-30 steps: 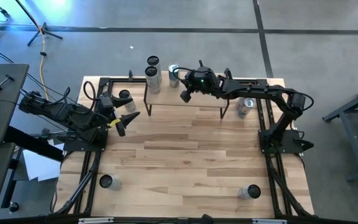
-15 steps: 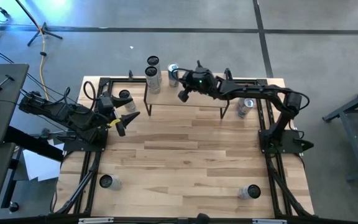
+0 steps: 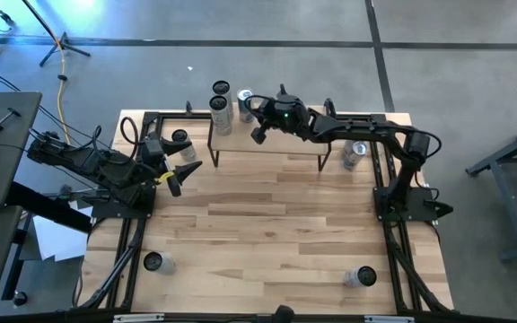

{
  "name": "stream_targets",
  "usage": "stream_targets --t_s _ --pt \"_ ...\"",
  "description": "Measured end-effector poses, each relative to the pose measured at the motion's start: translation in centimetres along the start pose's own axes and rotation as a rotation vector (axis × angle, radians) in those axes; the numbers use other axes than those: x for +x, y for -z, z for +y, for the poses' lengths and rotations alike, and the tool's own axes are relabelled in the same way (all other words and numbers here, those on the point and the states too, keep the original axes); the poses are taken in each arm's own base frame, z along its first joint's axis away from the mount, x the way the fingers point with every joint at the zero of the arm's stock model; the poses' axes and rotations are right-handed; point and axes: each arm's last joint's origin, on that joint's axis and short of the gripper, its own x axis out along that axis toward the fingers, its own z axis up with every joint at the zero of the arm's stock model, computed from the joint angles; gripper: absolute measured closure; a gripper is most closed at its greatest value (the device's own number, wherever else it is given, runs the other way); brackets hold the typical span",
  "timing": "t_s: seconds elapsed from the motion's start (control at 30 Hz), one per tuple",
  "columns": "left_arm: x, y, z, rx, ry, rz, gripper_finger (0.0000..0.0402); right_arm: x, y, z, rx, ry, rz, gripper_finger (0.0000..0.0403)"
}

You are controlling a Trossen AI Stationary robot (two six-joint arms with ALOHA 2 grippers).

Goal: Place canned beverage on shelf
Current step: Put the left blue soda can on the shelf

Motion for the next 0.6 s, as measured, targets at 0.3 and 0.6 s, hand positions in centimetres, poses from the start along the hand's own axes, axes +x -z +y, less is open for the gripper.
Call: stream_targets --t_s 0.3,0.6 --pt "0.0 0.0 0.0 -0.002 0.001 -0.001 0.0106 0.8 -1.3 0.2 0.000 -0.051 0.019 0.0403" --pt "0.0 0.0 0.0 -0.004 0.001 -0.003 0.0106 -0.9 -1.0 0.2 -0.024 -0.098 0.161 0.0403"
